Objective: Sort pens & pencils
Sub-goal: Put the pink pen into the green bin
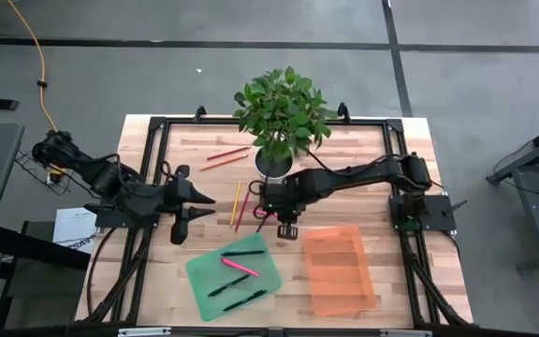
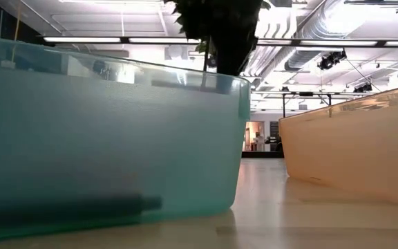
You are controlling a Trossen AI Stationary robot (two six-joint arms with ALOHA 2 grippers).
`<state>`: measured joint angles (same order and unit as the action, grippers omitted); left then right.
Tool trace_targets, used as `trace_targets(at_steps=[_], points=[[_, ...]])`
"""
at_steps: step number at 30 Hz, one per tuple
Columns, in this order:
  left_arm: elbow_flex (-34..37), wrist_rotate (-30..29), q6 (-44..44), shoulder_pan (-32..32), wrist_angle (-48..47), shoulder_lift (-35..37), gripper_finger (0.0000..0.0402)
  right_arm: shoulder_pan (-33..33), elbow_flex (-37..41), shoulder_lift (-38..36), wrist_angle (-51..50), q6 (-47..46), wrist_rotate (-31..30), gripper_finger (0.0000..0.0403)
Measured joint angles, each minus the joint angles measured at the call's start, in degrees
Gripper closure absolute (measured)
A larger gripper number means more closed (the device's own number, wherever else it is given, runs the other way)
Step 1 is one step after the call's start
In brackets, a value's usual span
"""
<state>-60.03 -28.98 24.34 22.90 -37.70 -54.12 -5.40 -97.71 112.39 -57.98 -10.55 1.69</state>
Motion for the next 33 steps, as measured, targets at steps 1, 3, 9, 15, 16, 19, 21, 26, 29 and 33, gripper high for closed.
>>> trace_targets(at_steps=[1,3,9,15,16,19,21,26,29,33], points=[[0.0,0.0,-0.1,0.0,0.2,0.4,0.03,-0.5,0.0,-0.5,0.0,-0.5,-0.1,0.0376],[0.0,-0.4,-0.5,0.0,0.1,1.2,0.03,-1.3,0.0,-1.6,0.8,-1.7,-0.5,0.0376],[0.0,-0.7,-1.5,0.0,0.3,2.6,0.03,-2.9,0.0,-6.1,3.0,-6.4,-3.7,0.0376],[0.0,-1.1,-1.6,0.0,1.6,2.1,0.03,-4.8,0.0,-12.6,6.5,-10.3,-7.8,0.0376],[0.0,-1.5,-1.7,0.0,2.0,1.9,0.03,-5.2,0.0,-13.5,6.8,-11.0,-8.5,0.0376],[0.0,-2.2,-3.1,0.0,5.4,1.6,0.03,-6.3,0.0,-15.8,7.0,-13.0,-11.2,0.0376],[0.0,-2.2,-4.7,0.0,8.7,1.1,0.03,-7.2,0.0,-17.1,8.3,-13.6,-13.1,0.0376],[0.0,-2.2,-8.8,0.0,17.8,-1.4,0.03,-9.5,0.0,-19.6,12.2,-14.6,-16.6,0.0376],[0.0,-2.3,-9.3,-0.5,20.1,-2.9,0.03,-10.9,0.0,-20.7,14.4,-15.0,-18.2,0.0376],[0.0,1.9,-9.3,-3.6,24.9,-5.6,0.03,-12.6,0.0,-21.5,18.2,-14.2,-19.4,0.0376]])
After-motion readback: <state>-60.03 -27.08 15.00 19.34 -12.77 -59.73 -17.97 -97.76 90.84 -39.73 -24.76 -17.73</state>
